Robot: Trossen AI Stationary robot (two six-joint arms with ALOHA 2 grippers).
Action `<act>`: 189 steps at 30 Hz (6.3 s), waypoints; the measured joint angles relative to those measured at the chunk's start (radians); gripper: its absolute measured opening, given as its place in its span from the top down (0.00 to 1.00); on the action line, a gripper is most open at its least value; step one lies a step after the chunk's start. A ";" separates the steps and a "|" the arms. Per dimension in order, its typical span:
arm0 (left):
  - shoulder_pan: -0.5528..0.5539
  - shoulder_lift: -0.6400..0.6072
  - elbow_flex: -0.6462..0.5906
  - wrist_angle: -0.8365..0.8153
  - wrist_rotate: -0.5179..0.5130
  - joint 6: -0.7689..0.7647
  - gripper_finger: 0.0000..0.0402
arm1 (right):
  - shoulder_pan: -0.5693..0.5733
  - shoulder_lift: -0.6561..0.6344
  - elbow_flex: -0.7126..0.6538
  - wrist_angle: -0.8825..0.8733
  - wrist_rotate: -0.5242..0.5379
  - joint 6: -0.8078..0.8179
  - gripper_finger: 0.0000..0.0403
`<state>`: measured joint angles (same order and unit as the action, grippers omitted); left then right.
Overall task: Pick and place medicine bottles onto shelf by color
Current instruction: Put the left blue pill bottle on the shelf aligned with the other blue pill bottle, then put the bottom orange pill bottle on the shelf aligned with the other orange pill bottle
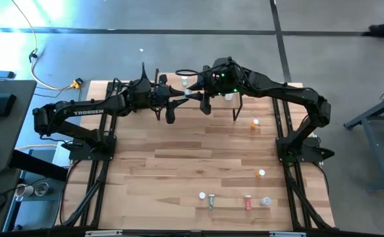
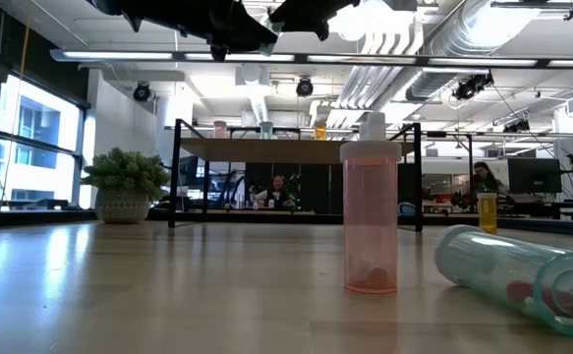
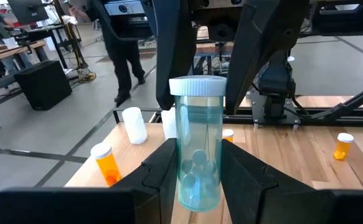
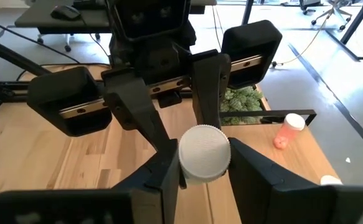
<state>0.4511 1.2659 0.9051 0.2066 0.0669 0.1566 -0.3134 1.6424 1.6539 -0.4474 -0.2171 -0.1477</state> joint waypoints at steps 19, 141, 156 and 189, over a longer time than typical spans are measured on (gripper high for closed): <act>0.000 0.000 -0.001 -0.005 0.000 0.012 0.64 | 0.000 0.000 0.000 -0.043 0.001 0.019 0.74; 0.001 -0.264 0.000 -0.551 -0.262 -0.075 0.43 | -0.104 0.340 0.164 -0.126 0.127 -0.018 0.74; 0.001 -0.264 0.000 -0.551 -0.262 -0.075 0.43 | -0.104 0.340 0.164 -0.112 0.157 -0.038 0.63; 0.001 -0.264 0.000 -0.555 -0.261 -0.075 0.43 | -0.096 0.332 0.281 -0.204 0.157 -0.026 0.63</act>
<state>0.4520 1.0016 0.9051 -0.3481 -0.1940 0.0818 -0.4095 1.9747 1.9344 -0.6519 -0.0597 -0.1737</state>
